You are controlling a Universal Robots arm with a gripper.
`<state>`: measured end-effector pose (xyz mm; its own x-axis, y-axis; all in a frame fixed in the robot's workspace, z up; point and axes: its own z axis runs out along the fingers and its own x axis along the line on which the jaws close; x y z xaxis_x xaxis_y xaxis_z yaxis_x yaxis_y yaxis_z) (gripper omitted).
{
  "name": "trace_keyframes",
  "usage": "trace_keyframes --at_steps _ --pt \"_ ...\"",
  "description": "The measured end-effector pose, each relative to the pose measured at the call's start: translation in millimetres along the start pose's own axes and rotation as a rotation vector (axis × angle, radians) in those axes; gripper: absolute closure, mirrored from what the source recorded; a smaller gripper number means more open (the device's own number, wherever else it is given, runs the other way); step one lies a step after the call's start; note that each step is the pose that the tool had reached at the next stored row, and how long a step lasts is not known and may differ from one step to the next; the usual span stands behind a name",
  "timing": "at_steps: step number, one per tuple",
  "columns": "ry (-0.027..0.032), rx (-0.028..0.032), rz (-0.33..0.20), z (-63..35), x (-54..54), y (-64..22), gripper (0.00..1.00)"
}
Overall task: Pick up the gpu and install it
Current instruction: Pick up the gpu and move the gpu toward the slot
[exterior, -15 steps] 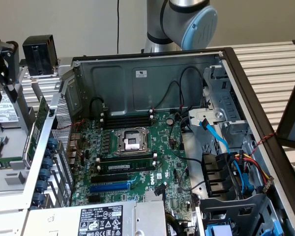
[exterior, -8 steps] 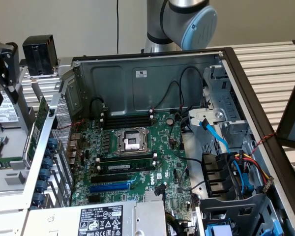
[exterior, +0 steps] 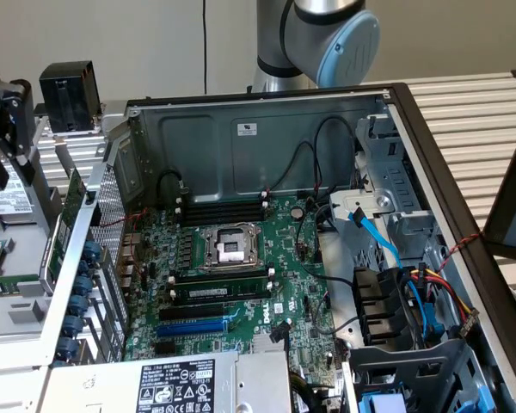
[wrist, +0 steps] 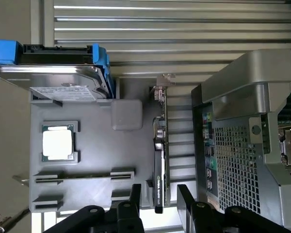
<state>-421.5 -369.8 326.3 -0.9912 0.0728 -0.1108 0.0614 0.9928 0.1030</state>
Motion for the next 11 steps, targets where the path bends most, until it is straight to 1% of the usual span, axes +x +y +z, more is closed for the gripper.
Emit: trace_keyframes --at_steps 2,4,5,6,9,10,11 --pt "-0.0028 -0.0016 0.000 3.0 0.5 -1.9 0.58" --pt "-0.0107 -0.0035 0.000 4.9 0.6 -3.6 0.58" --pt "-0.0143 -0.0055 0.001 5.7 0.6 -4.4 0.58" --pt "-0.0172 -0.0080 0.001 6.2 0.6 -5.1 0.58" --pt "-0.0263 -0.0212 0.006 7.8 0.7 -6.7 0.58" --pt "-0.0279 -0.0238 0.007 8.9 0.8 -7.5 0.58" --pt "-0.0285 -0.0251 0.009 10.7 1.0 -8.0 0.58"
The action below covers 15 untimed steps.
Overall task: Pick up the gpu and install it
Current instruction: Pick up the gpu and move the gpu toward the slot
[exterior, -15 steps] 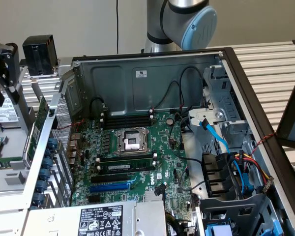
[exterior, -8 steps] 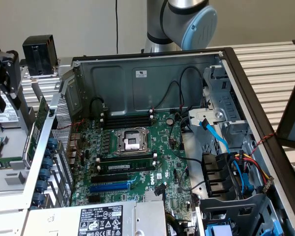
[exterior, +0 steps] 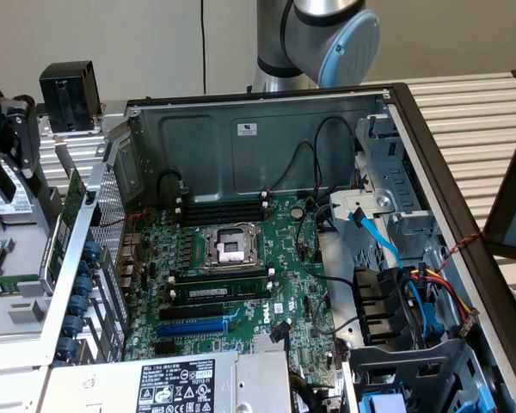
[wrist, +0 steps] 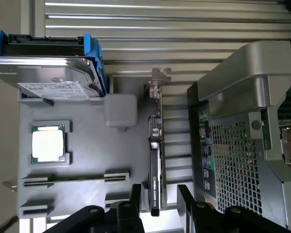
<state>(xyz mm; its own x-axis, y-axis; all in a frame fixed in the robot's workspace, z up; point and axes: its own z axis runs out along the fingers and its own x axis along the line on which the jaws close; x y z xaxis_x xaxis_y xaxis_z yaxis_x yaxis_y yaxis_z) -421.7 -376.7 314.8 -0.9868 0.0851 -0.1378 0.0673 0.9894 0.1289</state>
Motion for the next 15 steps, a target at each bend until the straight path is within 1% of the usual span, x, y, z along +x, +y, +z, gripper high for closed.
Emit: trace_keyframes --at_steps 4,7,11,15 --pt "-0.0005 -0.0020 0.007 7.0 0.9 -1.6 0.58" --pt "-0.0006 -0.0024 0.008 12.5 0.2 -2.5 0.58" --pt "-0.0010 -0.0026 0.010 21.1 -7.3 -2.2 0.58" --pt "-0.0009 -0.0023 0.011 28.3 -7.0 -2.8 0.58"
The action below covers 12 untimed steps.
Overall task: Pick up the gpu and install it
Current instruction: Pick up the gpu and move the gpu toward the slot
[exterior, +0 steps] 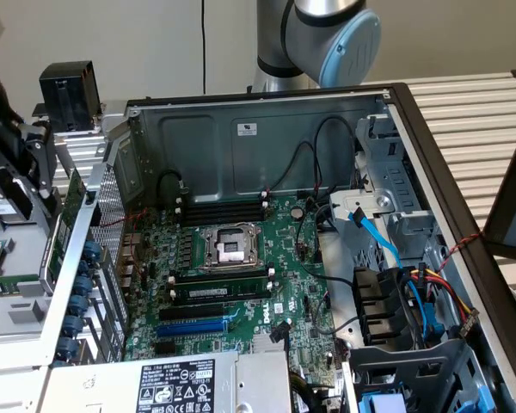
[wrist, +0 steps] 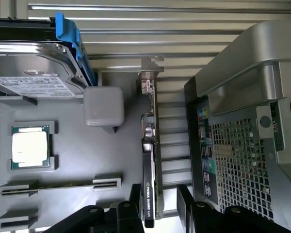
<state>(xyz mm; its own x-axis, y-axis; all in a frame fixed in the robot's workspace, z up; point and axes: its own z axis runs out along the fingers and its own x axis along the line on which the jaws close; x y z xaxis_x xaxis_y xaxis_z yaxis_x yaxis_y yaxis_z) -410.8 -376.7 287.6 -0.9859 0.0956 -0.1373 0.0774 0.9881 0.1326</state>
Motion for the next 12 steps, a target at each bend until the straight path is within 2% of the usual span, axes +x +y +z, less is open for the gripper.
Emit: trace_keyframes --at_steps 5,9,11,12 --pt "-0.0003 -0.0002 0.001 10.0 2.7 6.5 0.58" --pt "-0.0021 -0.0003 0.003 16.0 9.0 5.8 0.58" --pt "-0.0040 -0.0006 0.003 19.0 9.4 5.3 0.56" --pt "-0.0048 -0.0011 0.003 20.5 9.7 5.1 0.49"
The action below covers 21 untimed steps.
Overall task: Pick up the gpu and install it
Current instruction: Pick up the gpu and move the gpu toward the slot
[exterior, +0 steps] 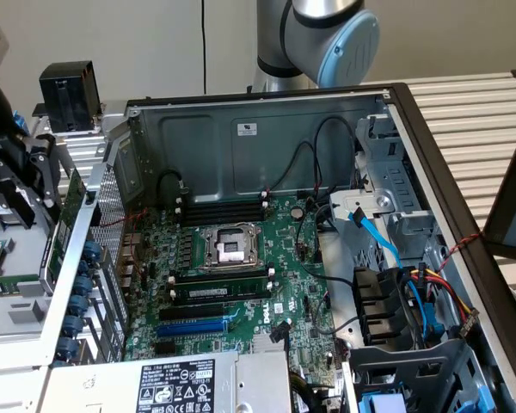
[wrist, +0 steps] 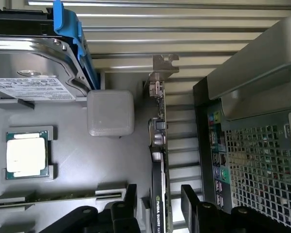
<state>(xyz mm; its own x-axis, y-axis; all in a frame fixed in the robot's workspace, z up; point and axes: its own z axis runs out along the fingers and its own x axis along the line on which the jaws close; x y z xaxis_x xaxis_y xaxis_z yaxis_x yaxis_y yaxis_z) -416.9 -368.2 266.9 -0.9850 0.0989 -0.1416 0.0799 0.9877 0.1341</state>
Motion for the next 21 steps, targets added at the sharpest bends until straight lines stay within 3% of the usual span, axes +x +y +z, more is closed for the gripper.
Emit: trace_keyframes --at_steps 5,8,13,15,19,21 --pt "-0.0009 -0.0067 0.001 8.4 1.2 -2.0 0.49" --pt "-0.0002 -0.0213 0.003 11.5 1.5 -2.5 0.49" --pt "0.0009 -0.0543 0.009 15.8 2.1 -3.2 0.49" --pt "0.0011 -0.0604 0.010 18.8 2.5 -4.0 0.49" --pt "0.0007 -0.0646 0.011 25.6 3.4 -5.6 0.49" --pt "0.0017 -0.0736 0.013 27.5 3.4 -6.7 0.49"
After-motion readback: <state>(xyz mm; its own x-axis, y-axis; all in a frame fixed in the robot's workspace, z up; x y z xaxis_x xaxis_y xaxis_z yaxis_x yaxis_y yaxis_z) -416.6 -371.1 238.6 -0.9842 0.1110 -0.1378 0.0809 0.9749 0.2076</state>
